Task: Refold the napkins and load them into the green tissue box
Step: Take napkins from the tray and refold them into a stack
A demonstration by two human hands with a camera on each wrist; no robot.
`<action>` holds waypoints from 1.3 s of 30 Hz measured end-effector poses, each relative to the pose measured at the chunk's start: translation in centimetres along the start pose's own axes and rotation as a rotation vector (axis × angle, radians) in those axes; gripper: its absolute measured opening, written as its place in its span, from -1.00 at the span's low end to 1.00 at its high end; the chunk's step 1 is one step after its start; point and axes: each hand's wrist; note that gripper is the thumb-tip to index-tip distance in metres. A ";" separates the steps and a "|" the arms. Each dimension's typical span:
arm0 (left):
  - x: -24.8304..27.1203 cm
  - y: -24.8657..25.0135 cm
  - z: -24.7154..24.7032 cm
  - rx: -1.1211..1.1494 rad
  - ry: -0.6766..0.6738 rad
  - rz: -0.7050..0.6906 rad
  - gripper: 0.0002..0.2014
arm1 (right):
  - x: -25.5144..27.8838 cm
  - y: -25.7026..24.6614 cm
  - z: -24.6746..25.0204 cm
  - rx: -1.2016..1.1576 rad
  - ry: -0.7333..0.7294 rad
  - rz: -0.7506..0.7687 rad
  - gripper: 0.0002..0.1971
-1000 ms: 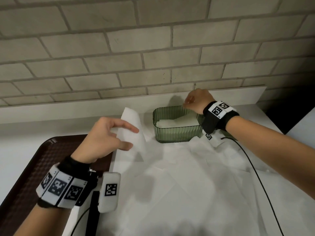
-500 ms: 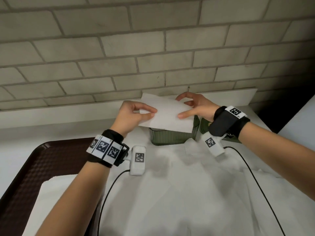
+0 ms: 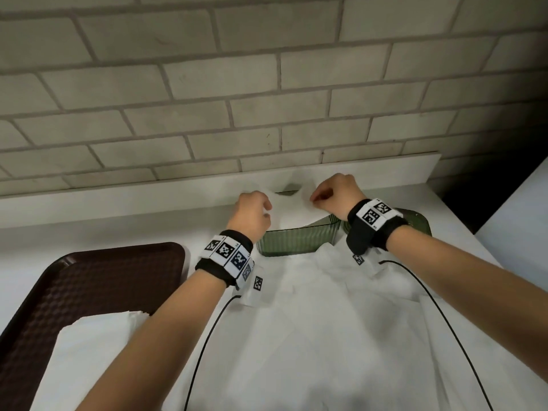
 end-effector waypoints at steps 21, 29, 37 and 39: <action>0.3 1.6 0.0 -0.611 -0.225 -0.217 -0.58 | 1.0 0.9 -1.5 0.676 -0.059 0.172 -0.41; 0.0 2.5 0.0 -0.495 -0.322 -0.209 -0.51 | 0.7 0.0 -2.4 0.649 -0.454 0.034 -0.33; 0.0 0.9 -1.7 -0.472 -0.543 -0.058 -0.09 | 1.1 -0.7 -2.1 0.598 -0.447 -0.029 -0.07; 0.2 1.6 -1.3 -0.495 -0.574 -0.046 -0.09 | 1.3 -0.8 -2.6 0.638 -0.500 -0.044 0.01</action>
Point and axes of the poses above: each hand's wrist, its own x-axis away from the middle knuckle, its own z-axis out of the back of the hand, y = z × x, and after that the axes turned 6 degrees about -z, right-handed
